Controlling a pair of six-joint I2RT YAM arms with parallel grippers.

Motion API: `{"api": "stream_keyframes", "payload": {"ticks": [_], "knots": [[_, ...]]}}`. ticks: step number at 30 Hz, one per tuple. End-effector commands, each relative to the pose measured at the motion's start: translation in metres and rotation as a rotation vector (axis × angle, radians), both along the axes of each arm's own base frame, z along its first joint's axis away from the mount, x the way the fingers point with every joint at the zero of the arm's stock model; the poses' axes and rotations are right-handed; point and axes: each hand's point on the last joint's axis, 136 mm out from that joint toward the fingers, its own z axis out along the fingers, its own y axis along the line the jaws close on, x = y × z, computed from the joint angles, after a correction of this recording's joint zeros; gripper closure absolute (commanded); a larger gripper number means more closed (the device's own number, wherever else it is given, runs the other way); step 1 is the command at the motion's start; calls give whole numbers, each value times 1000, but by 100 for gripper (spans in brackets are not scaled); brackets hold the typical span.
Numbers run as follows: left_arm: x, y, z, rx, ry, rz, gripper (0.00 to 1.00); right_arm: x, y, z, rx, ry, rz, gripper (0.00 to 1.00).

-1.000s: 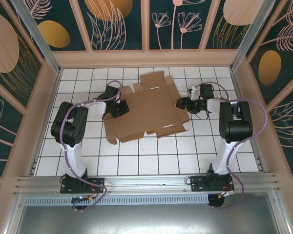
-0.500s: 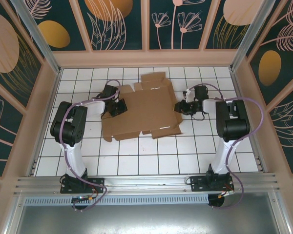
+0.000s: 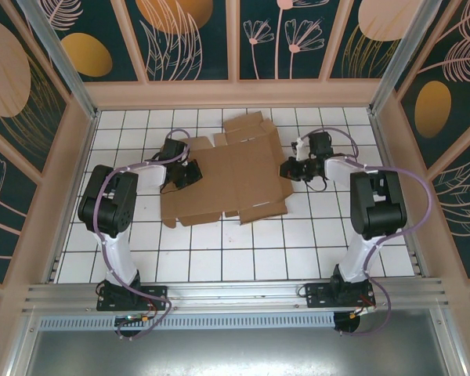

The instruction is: Fold the paper box

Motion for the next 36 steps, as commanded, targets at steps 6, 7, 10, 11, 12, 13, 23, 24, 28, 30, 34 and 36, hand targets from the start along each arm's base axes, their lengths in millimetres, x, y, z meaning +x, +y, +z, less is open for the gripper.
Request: {"api": "stream_keyframes", "payload": {"ticks": [6, 7, 10, 11, 12, 13, 23, 24, 28, 30, 34, 36], "knots": [[-26, -7, -3, -49, 82, -18, 100, -15, 35, 61, 104, -62, 156, 88], [-25, -8, 0, -54, 74, -21, 100, -19, 38, 59, 119, -45, 171, 85], [-23, -10, 6, -64, 60, -25, 100, -33, 43, 46, 224, 36, 207, 75], [-23, -12, 7, -71, 60, -29, 100, -37, 44, 39, 241, 68, 215, 74], [-23, -11, 6, -73, 61, -26, 100, -39, 45, 33, 236, 84, 216, 74], [-23, -12, 5, -78, 63, -26, 100, -39, 45, 27, 227, 89, 216, 73], [-25, -12, 6, -84, 62, -25, 100, -25, 31, 19, 149, 65, 141, 91], [-25, -13, 6, -85, 63, -26, 100, -22, 28, 24, 133, 48, 131, 94], [-25, -13, 5, -93, 64, -24, 100, -19, 27, 40, 153, 10, 138, 95], [-24, -14, 6, -94, 60, -24, 100, -25, 32, 44, 208, 18, 168, 90], [-25, -14, 4, -96, 64, -24, 100, -35, 40, 43, 290, 43, 209, 85], [-26, -15, 4, -106, 66, -23, 100, -35, 41, 36, 276, 66, 209, 84]]}}
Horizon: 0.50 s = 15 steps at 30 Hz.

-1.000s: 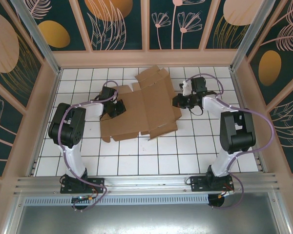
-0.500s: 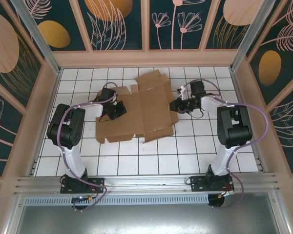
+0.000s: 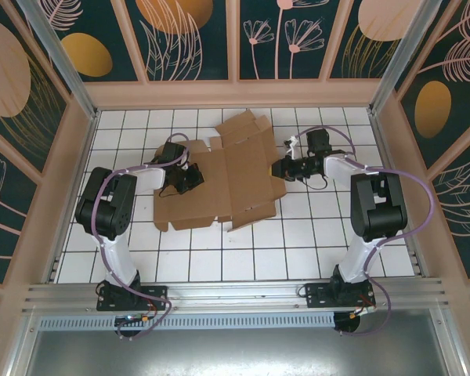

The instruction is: Fold the paper box

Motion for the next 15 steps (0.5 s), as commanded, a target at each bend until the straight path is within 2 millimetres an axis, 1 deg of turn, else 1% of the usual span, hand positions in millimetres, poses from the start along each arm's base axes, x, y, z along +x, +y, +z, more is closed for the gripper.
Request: {"api": "stream_keyframes", "payload": {"ticks": [1, 2, 3, 5, 8, 10, 13, 15], "knots": [[-6, -6, 3, -32, 13, -7, 100, -4, 4, 3, 36, 1, 35, 85], [-6, -6, 4, -32, 11, -8, 100, 0, 1, -1, -1, -5, 22, 88], [-6, -5, 5, -28, 8, -7, 100, 4, -4, -2, -41, -13, 0, 93], [-5, -4, 8, -24, 6, -1, 100, 14, -14, 0, -125, -47, -37, 100], [-6, -5, 14, -34, 3, 6, 100, 26, -23, 19, -247, -130, -62, 100], [-8, -8, 17, -61, 5, 3, 100, 32, -26, 30, -333, -181, -56, 100], [-10, -12, 20, -91, 12, -6, 100, 36, -25, 29, -488, -210, -3, 99], [-7, -9, 32, -66, -20, -8, 100, 36, -23, 25, -574, -227, 22, 96]]}}
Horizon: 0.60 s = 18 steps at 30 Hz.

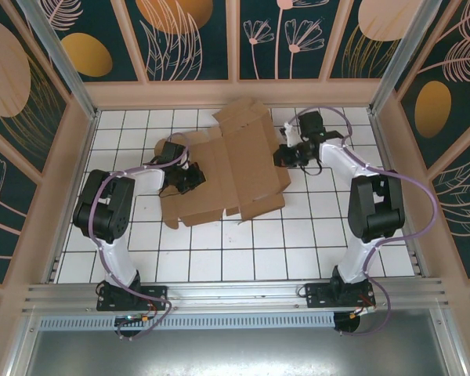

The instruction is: Fold the paper box

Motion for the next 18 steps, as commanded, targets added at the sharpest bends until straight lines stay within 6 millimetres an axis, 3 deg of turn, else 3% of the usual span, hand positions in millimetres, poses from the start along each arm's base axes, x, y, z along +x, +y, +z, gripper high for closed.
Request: {"api": "stream_keyframes", "payload": {"ticks": [1, 3, 8, 11, 13, 18], "knots": [[0, -1, 27, 0, -42, -10, 100, 2, -10, -1, -225, -55, 33, 94], [8, 2, 51, 23, -93, -12, 97, 6, -11, -4, -310, -64, 38, 89], [28, -19, 114, -69, -184, -52, 68, 16, 0, 1, -453, -83, 85, 85], [43, -33, 139, -96, -214, -73, 55, 19, 15, 5, -497, -120, 127, 83], [52, -43, 150, -91, -234, -83, 46, 22, 23, 8, -551, -160, 148, 82], [68, -72, 151, -104, -216, -111, 43, 28, 29, 14, -651, -244, 158, 84]]}}
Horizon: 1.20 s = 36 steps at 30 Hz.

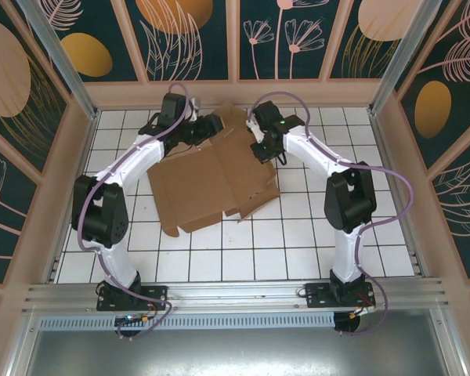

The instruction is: Fold the paper box

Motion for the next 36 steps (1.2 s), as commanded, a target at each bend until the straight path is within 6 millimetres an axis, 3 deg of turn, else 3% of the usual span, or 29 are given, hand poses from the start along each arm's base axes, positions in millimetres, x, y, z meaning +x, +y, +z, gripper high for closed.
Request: {"api": "stream_keyframes", "payload": {"ticks": [1, 8, 14, 22, 31, 36], "knots": [[-5, -18, -31, 14, 118, -26, 42, 10, -12, 11, -125, -85, 3, 86], [11, -42, -38, -17, 150, -44, 40, 5, 8, 35, -96, -184, 64, 90], [24, -51, -27, -41, 144, -44, 39, 2, 9, 44, -86, -216, 84, 91], [26, -59, -21, -94, 172, -38, 38, -1, 10, 46, -131, -266, 103, 91], [23, -69, -35, -111, 253, -12, 38, 5, 12, 63, -144, -348, 89, 91], [22, -77, -30, -139, 262, -8, 38, 7, 15, 65, -178, -381, 92, 92]]}}
